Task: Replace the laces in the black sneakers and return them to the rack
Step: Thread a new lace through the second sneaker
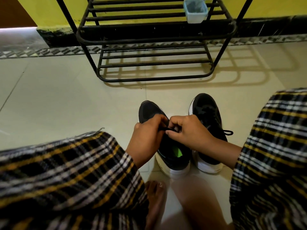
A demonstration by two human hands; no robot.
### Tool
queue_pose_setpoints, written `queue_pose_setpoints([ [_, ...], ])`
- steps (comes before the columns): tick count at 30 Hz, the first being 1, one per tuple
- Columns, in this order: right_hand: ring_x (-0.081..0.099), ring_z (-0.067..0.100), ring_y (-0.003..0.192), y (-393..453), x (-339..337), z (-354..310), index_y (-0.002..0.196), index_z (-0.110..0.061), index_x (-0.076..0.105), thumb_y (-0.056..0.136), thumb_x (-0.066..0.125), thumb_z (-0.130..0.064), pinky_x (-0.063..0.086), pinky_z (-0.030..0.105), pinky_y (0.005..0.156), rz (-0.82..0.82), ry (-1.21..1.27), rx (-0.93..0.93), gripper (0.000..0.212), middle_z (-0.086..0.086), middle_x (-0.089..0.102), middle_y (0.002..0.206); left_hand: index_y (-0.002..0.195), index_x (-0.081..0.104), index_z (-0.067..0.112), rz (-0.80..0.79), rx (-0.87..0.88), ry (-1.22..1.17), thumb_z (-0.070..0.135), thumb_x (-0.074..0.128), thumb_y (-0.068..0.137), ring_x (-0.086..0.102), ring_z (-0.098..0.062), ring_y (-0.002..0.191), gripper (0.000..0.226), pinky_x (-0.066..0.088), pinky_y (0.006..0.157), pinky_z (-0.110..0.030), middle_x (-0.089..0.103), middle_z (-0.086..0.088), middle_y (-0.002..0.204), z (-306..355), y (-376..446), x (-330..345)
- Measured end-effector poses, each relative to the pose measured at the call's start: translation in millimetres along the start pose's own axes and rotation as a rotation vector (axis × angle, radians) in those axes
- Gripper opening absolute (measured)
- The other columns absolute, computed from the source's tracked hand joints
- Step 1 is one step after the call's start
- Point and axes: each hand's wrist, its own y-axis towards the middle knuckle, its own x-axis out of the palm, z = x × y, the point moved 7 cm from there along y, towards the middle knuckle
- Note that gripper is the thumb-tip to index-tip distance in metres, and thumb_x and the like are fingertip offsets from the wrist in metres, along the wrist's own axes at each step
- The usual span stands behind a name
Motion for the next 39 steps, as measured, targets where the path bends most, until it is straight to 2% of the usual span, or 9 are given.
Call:
queue_pose_setpoints([
  [3, 0.057, 0.016, 0.062, -1, 0, -2, 0.076, -0.010, 0.066, 0.079, 0.072, -0.017, 0.046, 0.029, 0.063, 0.000, -0.005, -0.019, 0.009, 0.003, 0.061, 0.063, 0.120, 0.054, 0.022, -0.039, -0.027, 0.015, 0.013, 0.048, 0.091, 0.059, -0.024, 0.101, 0.031, 0.046, 0.088, -0.039, 0.063, 0.000, 0.117, -3, 0, 6],
  [9, 0.049, 0.014, 0.059, 0, 0, -9, 0.079, -0.011, 0.064, 0.081, 0.068, -0.018, 0.042, 0.028, 0.059, 0.028, -0.051, -0.034, 0.009, -0.008, 0.046, 0.056, 0.107, 0.058, 0.013, -0.108, -0.028, 0.001, 0.010, 0.038, 0.093, 0.057, -0.023, 0.093, 0.024, 0.048, 0.079, -0.041, 0.059, -0.005, 0.108, -4, 9, 11],
  [13, 0.049, 0.017, 0.062, 0, 2, -6, 0.081, -0.012, 0.062, 0.082, 0.067, -0.021, 0.043, 0.031, 0.061, 0.016, -0.068, -0.021, 0.010, -0.009, 0.044, 0.056, 0.102, 0.062, 0.012, -0.096, -0.035, -0.091, 0.001, 0.045, 0.087, 0.056, -0.016, 0.095, 0.024, 0.041, 0.076, -0.021, 0.060, -0.001, 0.101, -5, 10, 7],
  [18, 0.047, 0.016, 0.062, 0, 2, 1, 0.087, -0.010, 0.064, 0.084, 0.067, -0.023, 0.040, 0.029, 0.060, 0.020, -0.086, -0.001, 0.013, -0.006, 0.045, 0.059, 0.110, 0.064, 0.017, -0.128, -0.029, -0.140, 0.000, 0.051, 0.083, 0.060, -0.010, 0.101, 0.034, 0.050, 0.086, -0.026, 0.066, 0.005, 0.107, -8, 7, 2],
  [23, 0.044, 0.017, 0.062, 0, -2, 1, 0.088, -0.008, 0.065, 0.084, 0.068, -0.021, 0.035, 0.027, 0.059, 0.074, -0.084, -0.018, 0.014, -0.002, 0.048, 0.062, 0.111, 0.060, 0.011, -0.091, -0.335, -0.757, -0.005, 0.043, 0.095, 0.064, -0.007, 0.095, 0.029, 0.051, 0.086, -0.015, 0.067, -0.002, 0.106, -17, 4, 2],
  [26, 0.046, 0.016, 0.060, -2, -2, -3, 0.089, -0.008, 0.065, 0.085, 0.068, -0.022, 0.035, 0.027, 0.059, 0.079, -0.078, -0.059, 0.015, 0.002, 0.054, 0.063, 0.114, 0.060, 0.015, -0.071, -0.477, -1.042, 0.000, 0.042, 0.097, 0.062, -0.008, 0.096, 0.029, 0.049, 0.075, -0.020, 0.068, 0.003, 0.108, -14, 2, 3],
  [32, 0.063, 0.027, 0.079, -3, -2, -6, 0.121, -0.018, 0.058, 0.091, 0.059, -0.021, 0.043, 0.031, 0.068, 0.035, -0.057, -0.105, 0.030, 0.005, 0.069, 0.083, 0.107, 0.061, 0.010, -0.001, -0.637, -1.359, -0.012, 0.032, 0.089, 0.042, -0.006, 0.052, 0.040, 0.032, 0.046, -0.017, 0.066, 0.001, 0.091, -17, 0, 2],
  [35, 0.063, 0.029, 0.087, -3, 0, -4, 0.135, -0.026, 0.047, 0.094, 0.053, -0.023, 0.043, 0.031, 0.072, -0.029, -0.144, -0.116, 0.041, 0.008, 0.070, 0.092, 0.097, 0.061, 0.008, 0.058, -0.671, -1.334, -0.015, 0.028, 0.085, 0.031, -0.008, 0.046, 0.042, 0.024, 0.042, -0.018, 0.063, -0.001, 0.079, -25, -4, 2],
  [39, 0.057, 0.021, 0.066, -3, -6, 18, 0.134, -0.024, 0.050, 0.094, 0.054, -0.017, 0.036, 0.028, 0.064, -0.026, -0.129, -0.001, 0.041, 0.004, 0.062, 0.066, 0.090, 0.061, 0.012, 0.166, -0.740, -1.128, -0.008, 0.037, 0.092, 0.029, -0.006, 0.039, 0.032, 0.020, 0.037, -0.015, 0.052, 0.002, 0.064, -50, -12, -8],
])
